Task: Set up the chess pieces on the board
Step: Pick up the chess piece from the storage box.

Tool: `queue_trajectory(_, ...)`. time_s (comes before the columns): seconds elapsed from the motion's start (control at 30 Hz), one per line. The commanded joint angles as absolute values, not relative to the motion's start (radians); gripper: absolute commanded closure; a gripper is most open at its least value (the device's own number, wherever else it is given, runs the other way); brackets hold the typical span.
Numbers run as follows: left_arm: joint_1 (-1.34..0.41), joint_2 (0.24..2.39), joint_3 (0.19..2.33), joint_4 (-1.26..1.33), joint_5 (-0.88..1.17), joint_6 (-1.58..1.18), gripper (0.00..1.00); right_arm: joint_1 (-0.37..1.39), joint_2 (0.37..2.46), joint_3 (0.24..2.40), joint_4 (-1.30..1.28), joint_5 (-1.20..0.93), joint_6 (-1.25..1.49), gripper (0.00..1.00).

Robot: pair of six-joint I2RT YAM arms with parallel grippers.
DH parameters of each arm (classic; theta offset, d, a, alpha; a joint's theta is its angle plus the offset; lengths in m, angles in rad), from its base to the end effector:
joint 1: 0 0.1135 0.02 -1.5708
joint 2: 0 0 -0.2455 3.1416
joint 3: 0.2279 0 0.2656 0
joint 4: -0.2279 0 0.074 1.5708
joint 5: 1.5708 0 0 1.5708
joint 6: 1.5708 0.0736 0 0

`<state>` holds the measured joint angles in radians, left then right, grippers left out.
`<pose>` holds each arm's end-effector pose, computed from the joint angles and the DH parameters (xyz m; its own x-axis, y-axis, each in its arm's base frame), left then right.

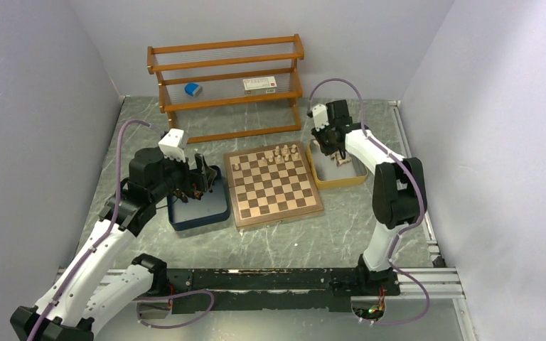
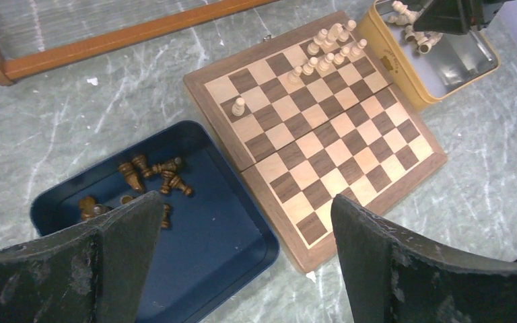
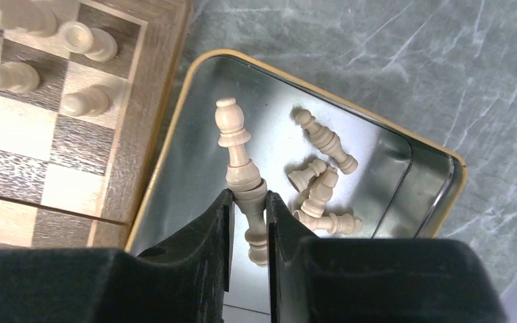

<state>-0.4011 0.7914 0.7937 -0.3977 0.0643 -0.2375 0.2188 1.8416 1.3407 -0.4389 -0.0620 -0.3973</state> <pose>0.2211 -0.0989 0.2919 -0.4492 -0.0645 -0.8911 0.3483 0.9058 -0.2412 0.4172 0.0974 0.1594 -0.6292 -0.5355 -0.5634 -0.5376 0.8233 -0.1821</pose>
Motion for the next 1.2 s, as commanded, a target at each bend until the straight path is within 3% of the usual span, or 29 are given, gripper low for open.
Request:
queue_trajectory(0.0,-0.407,0.806,0.825,-0.384,0.122,-0.319,0.01,0.289,1.778,1.336,-0.431,0.042,-0.364,0.98)
queue_trajectory(0.07,-0.407,0.815,0.803,-0.360,0.147,-0.344,0.07,0.328,1.745,1.299,-0.393,0.080,-0.352,0.98)
queue_trajectory(0.3,-0.407,0.882,0.858,-0.389,0.171,-0.350,0.08,0.424,1.659,1.257,-0.372,0.093,-0.322,0.98)
queue_trajectory(0.4,-0.407,0.889,0.852,-0.341,0.233,-0.406,0.14,0.473,1.615,1.242,-0.354,0.089,-0.300,0.98)
queue_trajectory(0.87,-0.409,1.091,0.965,-0.213,0.432,-0.474,0.15,0.700,1.503,1.104,-0.112,-0.188,-0.110,0.98)
queue_trajectory(1.17,-0.411,1.217,1.018,-0.210,0.593,-0.524,0.26,0.775,1.422,1.020,0.021,-0.224,-0.049,0.99)
